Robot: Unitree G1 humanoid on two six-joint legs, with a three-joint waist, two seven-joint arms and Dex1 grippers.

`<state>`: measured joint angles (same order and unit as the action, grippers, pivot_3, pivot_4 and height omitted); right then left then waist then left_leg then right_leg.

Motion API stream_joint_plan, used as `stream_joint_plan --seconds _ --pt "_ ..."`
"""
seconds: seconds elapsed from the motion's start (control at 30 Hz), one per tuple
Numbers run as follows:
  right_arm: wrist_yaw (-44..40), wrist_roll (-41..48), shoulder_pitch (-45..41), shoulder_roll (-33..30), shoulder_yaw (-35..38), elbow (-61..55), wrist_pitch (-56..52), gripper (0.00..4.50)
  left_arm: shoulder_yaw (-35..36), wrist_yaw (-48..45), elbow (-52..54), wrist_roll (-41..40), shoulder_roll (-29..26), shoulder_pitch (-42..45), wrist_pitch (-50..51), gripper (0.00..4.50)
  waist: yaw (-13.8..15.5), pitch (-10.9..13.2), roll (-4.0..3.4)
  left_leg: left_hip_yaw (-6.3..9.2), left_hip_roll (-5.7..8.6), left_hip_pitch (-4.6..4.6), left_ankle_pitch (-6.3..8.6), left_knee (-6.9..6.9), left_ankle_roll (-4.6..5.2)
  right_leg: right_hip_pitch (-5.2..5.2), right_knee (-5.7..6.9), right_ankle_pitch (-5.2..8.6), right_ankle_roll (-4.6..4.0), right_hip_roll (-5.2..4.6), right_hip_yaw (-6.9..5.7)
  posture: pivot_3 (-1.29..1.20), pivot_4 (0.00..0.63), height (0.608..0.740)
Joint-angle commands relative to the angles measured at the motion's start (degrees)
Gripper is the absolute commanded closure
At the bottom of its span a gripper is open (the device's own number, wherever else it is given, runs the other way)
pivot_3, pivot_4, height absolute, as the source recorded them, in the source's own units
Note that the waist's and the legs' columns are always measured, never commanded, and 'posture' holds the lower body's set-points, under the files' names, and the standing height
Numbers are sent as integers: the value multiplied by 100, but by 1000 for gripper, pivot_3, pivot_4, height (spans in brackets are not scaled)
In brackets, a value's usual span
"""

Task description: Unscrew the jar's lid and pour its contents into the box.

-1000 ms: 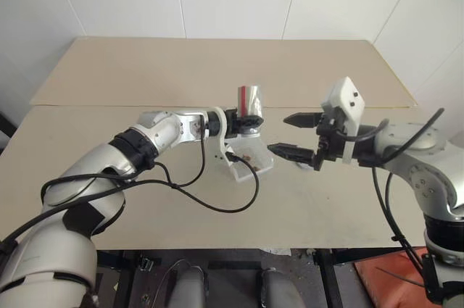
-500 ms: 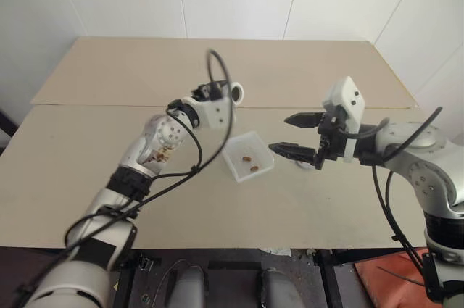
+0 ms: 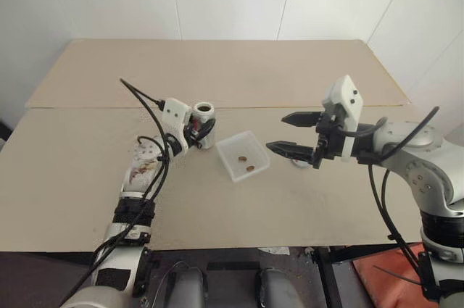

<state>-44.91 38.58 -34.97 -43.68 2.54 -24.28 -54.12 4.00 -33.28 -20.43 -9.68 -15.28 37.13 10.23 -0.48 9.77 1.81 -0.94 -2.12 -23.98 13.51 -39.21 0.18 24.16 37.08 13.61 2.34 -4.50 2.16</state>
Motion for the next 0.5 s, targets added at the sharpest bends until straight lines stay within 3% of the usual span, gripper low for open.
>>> stream_joint_plan --seconds 0.03,0.17,0.4,0.5 --pt "26 115 -27 -26 186 -238 75 18 -16 -59 -44 1 -14 -72 -515 2489 -1 0 0 0 1 0 0 0 0 -1 1 0 0 -1 0 0 150 740" --pt "52 159 16 -20 202 -300 71 18 -51 -108 -14 -3 -37 -192 -575 2489 -4 0 0 0 0 -1 0 1 0 2 2 0 0 0 1 0 150 740" --pt "78 169 35 13 169 -304 107 0 -139 -249 396 19 -175 -532 -598 140 -17 0 0 0 0 3 0 2 0 0 0 0 0 0 2 0 150 740" --pt "82 156 53 24 149 -308 128 0 -188 -392 900 20 -403 -905 -519 63 -32 0 0 0 -1 3 0 4 0 2 1 0 0 1 4 0 150 740"
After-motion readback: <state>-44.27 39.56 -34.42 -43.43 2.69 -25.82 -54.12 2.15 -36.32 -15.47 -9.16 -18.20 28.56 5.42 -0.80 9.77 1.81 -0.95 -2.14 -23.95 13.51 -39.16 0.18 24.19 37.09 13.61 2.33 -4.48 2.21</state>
